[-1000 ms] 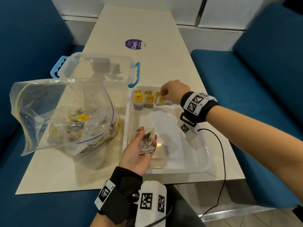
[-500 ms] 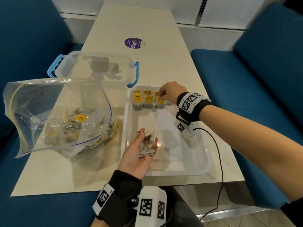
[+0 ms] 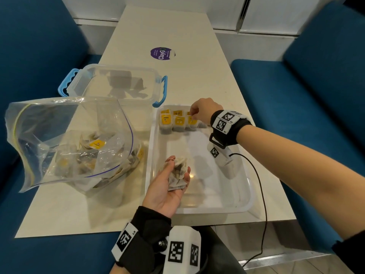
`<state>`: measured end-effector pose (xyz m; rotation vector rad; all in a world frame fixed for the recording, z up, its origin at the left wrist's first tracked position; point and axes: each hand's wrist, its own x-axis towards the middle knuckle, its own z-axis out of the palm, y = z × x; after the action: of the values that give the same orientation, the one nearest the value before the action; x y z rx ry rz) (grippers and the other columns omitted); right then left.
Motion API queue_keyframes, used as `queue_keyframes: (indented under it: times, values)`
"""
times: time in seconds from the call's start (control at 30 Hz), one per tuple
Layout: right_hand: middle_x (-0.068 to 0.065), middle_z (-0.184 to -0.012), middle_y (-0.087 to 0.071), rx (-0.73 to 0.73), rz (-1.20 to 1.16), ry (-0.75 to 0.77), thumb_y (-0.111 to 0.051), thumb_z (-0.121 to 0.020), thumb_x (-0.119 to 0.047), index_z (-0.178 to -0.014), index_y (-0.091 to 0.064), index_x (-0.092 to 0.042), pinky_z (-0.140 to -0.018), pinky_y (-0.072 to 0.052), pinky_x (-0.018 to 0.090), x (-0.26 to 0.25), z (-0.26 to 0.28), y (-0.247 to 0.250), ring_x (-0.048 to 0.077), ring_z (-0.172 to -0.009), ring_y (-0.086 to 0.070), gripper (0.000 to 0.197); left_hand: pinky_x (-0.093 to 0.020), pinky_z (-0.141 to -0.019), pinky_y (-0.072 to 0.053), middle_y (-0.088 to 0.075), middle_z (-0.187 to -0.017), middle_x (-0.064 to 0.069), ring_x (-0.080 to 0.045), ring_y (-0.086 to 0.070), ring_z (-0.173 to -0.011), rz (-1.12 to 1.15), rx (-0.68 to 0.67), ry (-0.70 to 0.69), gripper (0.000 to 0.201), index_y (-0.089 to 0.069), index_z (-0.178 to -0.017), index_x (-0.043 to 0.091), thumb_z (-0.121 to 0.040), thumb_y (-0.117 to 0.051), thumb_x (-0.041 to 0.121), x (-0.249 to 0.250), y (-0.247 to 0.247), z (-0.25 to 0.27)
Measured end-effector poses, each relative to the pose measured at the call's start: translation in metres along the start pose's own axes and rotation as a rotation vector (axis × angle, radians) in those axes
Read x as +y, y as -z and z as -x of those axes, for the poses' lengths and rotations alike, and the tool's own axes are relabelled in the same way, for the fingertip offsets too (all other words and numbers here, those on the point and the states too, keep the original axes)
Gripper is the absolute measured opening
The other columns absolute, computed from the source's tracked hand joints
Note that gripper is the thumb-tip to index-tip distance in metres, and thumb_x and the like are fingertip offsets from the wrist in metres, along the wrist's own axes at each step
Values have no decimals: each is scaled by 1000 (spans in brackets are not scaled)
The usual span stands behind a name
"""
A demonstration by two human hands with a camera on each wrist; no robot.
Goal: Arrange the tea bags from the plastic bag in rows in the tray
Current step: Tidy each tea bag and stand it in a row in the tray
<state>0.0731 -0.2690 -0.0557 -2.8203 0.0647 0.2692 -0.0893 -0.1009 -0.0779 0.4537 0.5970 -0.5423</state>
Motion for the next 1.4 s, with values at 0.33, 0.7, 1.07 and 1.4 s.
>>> queue_keyframes:
  times: [0.33, 0.7, 1.07, 1.4]
  values:
    - [2, -111, -59, 26, 50, 23, -58, -85, -12, -103, -64, -20, -73, -47, 30, 2, -1, -3, 17, -85, -52, 21, -23, -54, -55, -65, -88, -12, -26, -59, -82, 1, 11, -16, 14, -63, -92, 12, -96, -50, 15, 2, 1, -2]
    - [0, -99, -59, 58, -67, 276, -58, -89, -26, -102, -64, -14, -78, -46, 28, -32, 66, 37, 11, -83, -50, 19, -23, -54, -56, -71, -82, -13, -26, -61, -80, -8, -62, -14, 19, -64, -97, 12, -97, -47, 21, 5, -5, 0]
    - [-4, -103, -57, -133, -29, 368, -61, -86, -34, -111, -63, -20, -81, -48, 33, -28, 141, 10, 7, -82, -46, 29, -24, -64, -58, -69, -100, -13, -18, -68, -75, -80, -139, -7, 35, -57, -125, 5, -99, -43, 25, -5, -18, 3]
    - [-8, -82, -60, 27, -253, 325, -59, -88, -25, -91, -66, -16, -74, -50, 31, -21, 134, 7, 11, -77, -56, 12, -25, -65, -58, -65, -116, -15, -22, -66, -89, -134, -132, -22, 35, -57, -126, 6, -100, -44, 25, -5, -25, 1]
